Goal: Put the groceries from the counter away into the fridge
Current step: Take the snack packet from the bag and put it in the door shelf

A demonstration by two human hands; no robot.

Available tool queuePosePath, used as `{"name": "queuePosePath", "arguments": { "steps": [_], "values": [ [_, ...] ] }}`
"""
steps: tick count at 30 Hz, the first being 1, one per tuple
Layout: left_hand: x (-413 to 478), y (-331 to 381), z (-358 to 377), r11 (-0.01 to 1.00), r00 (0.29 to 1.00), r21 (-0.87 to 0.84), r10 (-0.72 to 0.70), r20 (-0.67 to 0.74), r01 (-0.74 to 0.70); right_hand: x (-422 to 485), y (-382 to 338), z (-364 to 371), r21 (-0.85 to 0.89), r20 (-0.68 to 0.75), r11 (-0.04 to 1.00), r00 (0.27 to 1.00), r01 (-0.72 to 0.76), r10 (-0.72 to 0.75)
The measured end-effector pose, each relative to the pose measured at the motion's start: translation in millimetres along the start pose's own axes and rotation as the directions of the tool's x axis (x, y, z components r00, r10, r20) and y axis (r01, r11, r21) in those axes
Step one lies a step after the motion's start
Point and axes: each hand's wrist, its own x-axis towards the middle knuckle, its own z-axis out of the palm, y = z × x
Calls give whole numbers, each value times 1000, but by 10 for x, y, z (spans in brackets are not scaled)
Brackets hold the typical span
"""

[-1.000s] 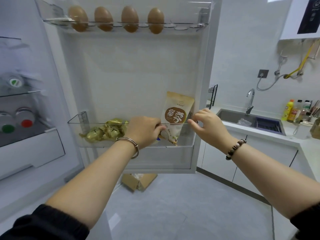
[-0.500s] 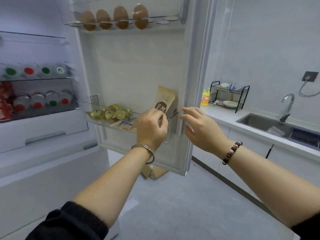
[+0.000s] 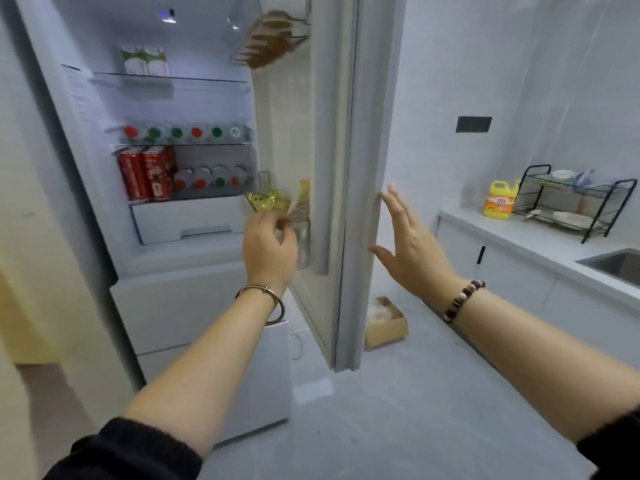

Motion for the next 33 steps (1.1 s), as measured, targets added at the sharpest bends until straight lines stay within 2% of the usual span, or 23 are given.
{"name": "queuePosePath", "arguments": {
  "steps": [8,12,15,21,26,33],
  "values": [
    [-145,41,-596,999,999,27,-30,20,30,107,-571,308,216,18,966,989,141,-148],
    [-234,95,-722,995,990,52,90,-110,-85,214,-770,409,262,35,949,981,174,-189],
    [-200,40,-772,989,979,114,108,-174,-89,313,-890,461,246,67,958,984,146,-167],
    [-85,-124,-888,985,966,167,13,-259,32,553,-1068,632,269,151,960,982,72,-115],
    [-6,-326,-996,976,949,206,4,-316,65,759,-1228,829,310,169,946,974,93,-152],
    [236,-671,-1381,948,883,149,-197,-426,283,1208,-1581,1261,344,140,925,966,159,-218]
  ]
}}
